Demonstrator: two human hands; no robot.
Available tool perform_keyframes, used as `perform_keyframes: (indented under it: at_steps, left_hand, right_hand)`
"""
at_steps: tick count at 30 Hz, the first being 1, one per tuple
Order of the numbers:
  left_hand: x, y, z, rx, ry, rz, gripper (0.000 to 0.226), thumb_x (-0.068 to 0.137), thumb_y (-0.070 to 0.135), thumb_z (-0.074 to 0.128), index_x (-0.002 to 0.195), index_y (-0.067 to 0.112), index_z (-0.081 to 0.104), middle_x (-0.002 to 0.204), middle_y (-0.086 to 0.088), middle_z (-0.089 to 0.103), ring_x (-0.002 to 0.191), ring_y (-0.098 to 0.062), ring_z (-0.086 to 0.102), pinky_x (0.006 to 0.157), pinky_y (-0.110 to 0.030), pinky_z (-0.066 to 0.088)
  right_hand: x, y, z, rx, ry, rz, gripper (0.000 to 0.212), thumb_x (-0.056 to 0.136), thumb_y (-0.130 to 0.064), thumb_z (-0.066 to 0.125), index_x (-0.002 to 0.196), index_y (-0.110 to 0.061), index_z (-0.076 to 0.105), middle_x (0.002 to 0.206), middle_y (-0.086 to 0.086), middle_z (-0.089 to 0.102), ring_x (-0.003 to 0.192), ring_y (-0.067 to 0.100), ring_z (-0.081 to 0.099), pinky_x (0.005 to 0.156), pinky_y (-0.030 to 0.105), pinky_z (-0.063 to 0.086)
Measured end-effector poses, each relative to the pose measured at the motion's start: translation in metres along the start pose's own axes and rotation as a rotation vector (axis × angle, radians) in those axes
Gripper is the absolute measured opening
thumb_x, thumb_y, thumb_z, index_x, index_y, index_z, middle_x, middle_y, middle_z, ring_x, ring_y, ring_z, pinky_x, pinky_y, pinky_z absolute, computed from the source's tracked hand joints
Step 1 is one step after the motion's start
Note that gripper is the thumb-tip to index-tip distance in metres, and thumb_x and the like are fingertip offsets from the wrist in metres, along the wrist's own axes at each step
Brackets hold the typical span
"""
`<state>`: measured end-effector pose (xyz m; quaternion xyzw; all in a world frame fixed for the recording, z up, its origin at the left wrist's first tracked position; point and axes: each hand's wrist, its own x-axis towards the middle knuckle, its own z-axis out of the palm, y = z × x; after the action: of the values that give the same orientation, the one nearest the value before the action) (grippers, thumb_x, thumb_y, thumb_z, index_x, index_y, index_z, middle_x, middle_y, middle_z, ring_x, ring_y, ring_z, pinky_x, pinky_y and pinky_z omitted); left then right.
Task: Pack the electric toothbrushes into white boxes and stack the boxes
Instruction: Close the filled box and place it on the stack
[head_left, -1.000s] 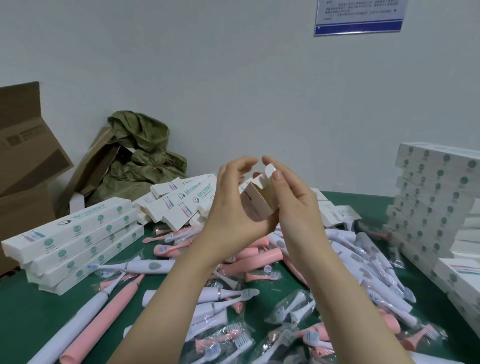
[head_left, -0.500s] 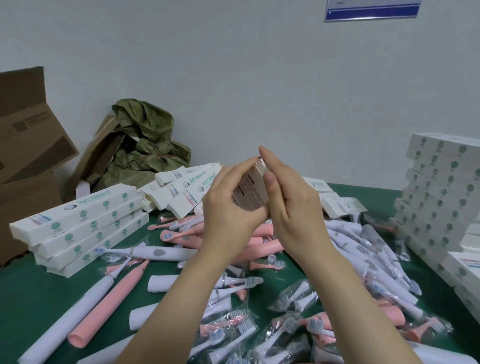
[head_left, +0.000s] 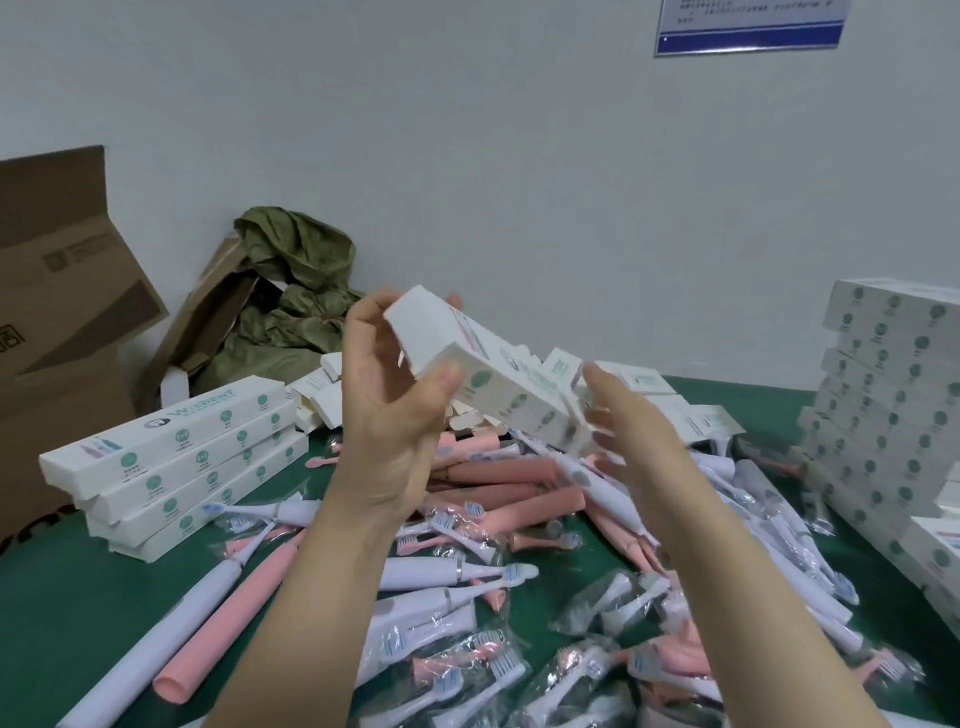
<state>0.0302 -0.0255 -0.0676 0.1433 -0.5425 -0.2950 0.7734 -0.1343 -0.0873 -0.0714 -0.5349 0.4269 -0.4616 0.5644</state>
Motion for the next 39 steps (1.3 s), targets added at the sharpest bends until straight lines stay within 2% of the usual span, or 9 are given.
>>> perform_keyframes:
  at_steps: [7,10,13,15,18,23,26,29,39]
  left_hand:
    - [-0.007,-0.005,-0.027,-0.252,0.129,-0.167,0.099,0.045,0.029,0.091,0.126,0.012,0.037,0.106,-0.006,0.064,0.103,-0.018,0.061,0.083,-0.034,0.053]
    - [-0.006,-0.012,-0.039,-0.226,0.222,-0.193,0.075,0.058,0.022,0.081,0.121,0.007,0.044,0.103,-0.005,0.064,0.101,-0.017,0.06,0.081,-0.029,0.053]
    - [-0.005,-0.025,-0.045,0.128,0.566,-0.272,0.057,0.08,0.003,0.066,0.132,0.011,0.045,0.129,-0.003,0.056,0.12,-0.012,0.049,0.073,-0.011,0.049]
    - [-0.007,-0.032,-0.046,0.45,0.646,-0.217,0.056,0.085,-0.003,0.06,0.135,0.016,0.043,0.14,-0.002,0.046,0.126,-0.004,0.042,0.089,-0.011,0.043]
    - [-0.012,-0.03,-0.036,0.688,0.469,0.0,0.036,0.086,-0.002,0.056,0.109,0.026,0.057,0.119,0.003,0.058,0.112,0.0,0.052,0.106,-0.023,0.038]
    - [-0.024,-0.033,-0.009,0.943,0.026,0.114,0.034,0.08,0.04,0.061,0.112,0.039,0.051,0.128,0.016,0.051,0.12,-0.002,0.048,0.101,-0.025,0.041]
    - [-0.027,-0.038,-0.007,1.033,-0.123,0.109,0.051,0.08,0.049,0.06,0.127,0.042,0.041,0.141,0.008,0.041,0.134,-0.009,0.035,0.108,-0.037,0.035]
    - [-0.028,-0.037,-0.006,1.009,-0.231,0.095,0.037,0.093,0.048,0.043,0.128,0.05,0.037,0.153,0.002,0.025,0.143,0.0,0.013,0.11,-0.018,0.025]
    - [-0.028,-0.028,0.002,0.967,-0.006,0.08,0.008,0.087,0.019,0.054,0.081,0.02,0.059,0.108,0.0,0.058,0.11,0.004,0.049,0.092,-0.014,0.037]
  right_hand:
    - [0.012,0.027,-0.008,0.359,-0.058,0.302,0.025,0.085,-0.018,0.067,0.107,-0.008,0.062,0.101,0.011,0.065,0.082,0.024,0.059,0.064,0.029,0.047]
    - [0.01,0.02,-0.011,0.48,-0.114,0.313,0.022,0.087,-0.013,0.063,0.108,-0.008,0.06,0.107,0.012,0.069,0.087,0.024,0.064,0.057,0.031,0.053]
    - [0.006,0.01,-0.01,0.398,0.032,0.096,0.018,0.087,-0.013,0.065,0.103,-0.007,0.061,0.087,0.004,0.073,0.072,0.019,0.068,0.056,0.033,0.048]
    - [0.003,0.005,-0.009,0.226,0.163,-0.076,0.022,0.083,-0.016,0.071,0.101,-0.005,0.063,0.092,0.005,0.072,0.077,0.018,0.069,0.063,0.034,0.055]
    - [-0.004,-0.001,0.0,-0.043,0.242,-0.254,0.022,0.078,-0.021,0.076,0.097,-0.02,0.065,0.108,0.006,0.065,0.106,0.025,0.061,0.092,0.042,0.05]
    - [-0.016,-0.002,0.024,-0.107,0.022,-0.39,0.017,0.086,-0.027,0.069,0.099,-0.018,0.066,0.101,0.006,0.066,0.1,0.023,0.062,0.092,0.04,0.05]
    - [-0.016,-0.002,0.019,0.071,-0.083,-0.325,0.018,0.094,-0.024,0.058,0.109,-0.017,0.064,0.088,0.004,0.069,0.08,0.015,0.065,0.08,0.032,0.054]
    - [-0.018,-0.002,0.016,0.087,-0.066,-0.364,0.021,0.093,-0.012,0.059,0.113,-0.014,0.061,0.065,-0.008,0.067,0.06,0.005,0.061,0.062,0.019,0.052]
    - [-0.02,-0.001,0.025,-0.068,-0.136,-0.502,0.026,0.09,0.0,0.059,0.109,-0.018,0.057,0.055,-0.011,0.062,0.057,0.006,0.058,0.062,0.021,0.047]
